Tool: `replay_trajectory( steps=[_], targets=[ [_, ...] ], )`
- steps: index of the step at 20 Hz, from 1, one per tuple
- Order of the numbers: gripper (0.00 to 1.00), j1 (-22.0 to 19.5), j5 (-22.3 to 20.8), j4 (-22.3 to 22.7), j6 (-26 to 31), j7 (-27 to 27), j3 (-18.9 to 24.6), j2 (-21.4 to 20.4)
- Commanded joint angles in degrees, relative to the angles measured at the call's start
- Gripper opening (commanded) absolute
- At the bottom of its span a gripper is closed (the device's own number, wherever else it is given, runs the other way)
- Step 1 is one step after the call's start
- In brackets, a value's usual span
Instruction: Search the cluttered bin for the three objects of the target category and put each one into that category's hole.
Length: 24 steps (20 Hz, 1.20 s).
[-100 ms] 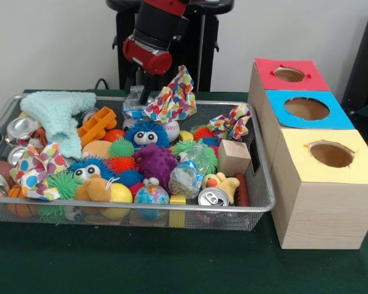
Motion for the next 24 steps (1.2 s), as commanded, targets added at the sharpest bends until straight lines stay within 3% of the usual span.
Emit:
replay_trajectory(
  steps=[1, 8, 14, 18, 24],
  targets=[
    [0.0, -1.33, 0.23, -1.41, 3.69, 11.93, 6.52, 1.88],
    [0.0, -2.1, 3.39, 0.08, 8.82, 13.27, 7.82, -0.04],
    [0.0, -3.32, 2.59, 0.4, 9.97, 12.18, 7.71, -2.07],
    [0.0, -4.25, 1.12, 0.52, 13.52, 9.8, 8.18, -6.99],
    [0.0, -0.5, 1.9, -0.73, 15.21, 7.37, 4.31, -10.08]
  ],
)
